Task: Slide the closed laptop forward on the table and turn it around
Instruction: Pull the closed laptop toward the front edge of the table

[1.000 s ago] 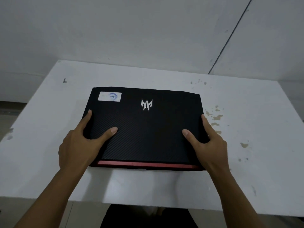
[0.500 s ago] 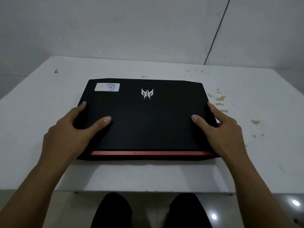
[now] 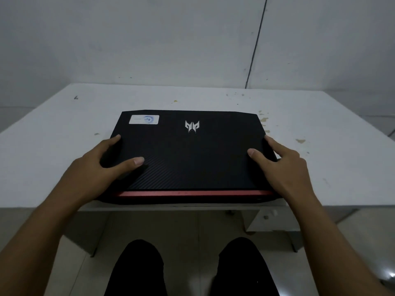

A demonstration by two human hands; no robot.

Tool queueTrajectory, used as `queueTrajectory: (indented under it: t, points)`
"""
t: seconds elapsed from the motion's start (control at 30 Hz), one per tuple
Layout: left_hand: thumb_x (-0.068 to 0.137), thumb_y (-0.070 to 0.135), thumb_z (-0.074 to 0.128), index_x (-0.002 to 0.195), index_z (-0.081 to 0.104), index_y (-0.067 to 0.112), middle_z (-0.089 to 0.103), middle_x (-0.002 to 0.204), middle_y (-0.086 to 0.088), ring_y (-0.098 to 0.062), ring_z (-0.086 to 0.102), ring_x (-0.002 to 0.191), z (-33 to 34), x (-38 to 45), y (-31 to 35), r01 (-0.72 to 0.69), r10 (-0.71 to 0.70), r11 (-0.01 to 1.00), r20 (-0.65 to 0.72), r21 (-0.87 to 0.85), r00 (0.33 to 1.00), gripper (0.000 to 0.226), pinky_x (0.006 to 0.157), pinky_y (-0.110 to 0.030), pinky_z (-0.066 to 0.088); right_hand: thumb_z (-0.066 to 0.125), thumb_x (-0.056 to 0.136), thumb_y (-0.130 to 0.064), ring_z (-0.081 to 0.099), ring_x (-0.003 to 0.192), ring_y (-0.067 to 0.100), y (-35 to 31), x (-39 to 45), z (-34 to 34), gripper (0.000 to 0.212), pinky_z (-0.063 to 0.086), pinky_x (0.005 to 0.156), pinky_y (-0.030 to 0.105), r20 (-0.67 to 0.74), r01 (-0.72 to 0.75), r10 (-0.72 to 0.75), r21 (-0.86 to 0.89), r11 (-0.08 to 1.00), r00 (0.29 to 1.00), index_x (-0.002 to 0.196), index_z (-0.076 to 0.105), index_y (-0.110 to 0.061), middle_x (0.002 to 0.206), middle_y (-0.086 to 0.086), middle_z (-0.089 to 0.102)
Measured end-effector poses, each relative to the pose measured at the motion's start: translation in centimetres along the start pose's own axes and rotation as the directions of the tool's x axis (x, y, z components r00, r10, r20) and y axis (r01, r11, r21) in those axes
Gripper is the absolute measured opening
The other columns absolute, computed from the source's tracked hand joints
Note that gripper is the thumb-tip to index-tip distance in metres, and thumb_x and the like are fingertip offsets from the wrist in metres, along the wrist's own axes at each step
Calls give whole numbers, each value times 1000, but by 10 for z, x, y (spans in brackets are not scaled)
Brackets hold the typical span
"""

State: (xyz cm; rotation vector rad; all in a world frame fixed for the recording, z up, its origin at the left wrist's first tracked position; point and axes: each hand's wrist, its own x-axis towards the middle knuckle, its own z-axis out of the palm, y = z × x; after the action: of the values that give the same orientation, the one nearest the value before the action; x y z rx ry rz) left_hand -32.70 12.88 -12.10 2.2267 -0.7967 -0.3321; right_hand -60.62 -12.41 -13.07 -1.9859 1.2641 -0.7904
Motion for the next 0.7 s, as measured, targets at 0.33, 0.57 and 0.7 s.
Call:
queueTrajectory:
  t: [0.33,0.57,0.7]
  points:
    - [54,88,59,153,36,51,45,157,13,-20,47,140,8,1,-13,-64,63,998,68,8,996,108,97,-34,38,61,87,-65,58,125,27,3,0,0,70,47,97,40,27,-25,29,-124,992,999,150,49,-37,143,0,61]
    - [58,93,49,154,32,51,46,157,9,-20,47,140,11,9,-16,-95,79,986,114,135,990,106,97,-34,37,52,89,-69,56,128,33,6,6,0,71,44,100,44,68,-29,49,-268,963,997,152,45,-37,145,4,59]
    - [58,96,44,155,28,50,43,159,8,-21,46,141,11,12,-17,-100,72,975,143,197,987,109,102,-37,37,45,92,-70,56,127,33,6,9,0,71,44,97,43,97,2,36,-369,929,995,155,40,-38,145,5,59]
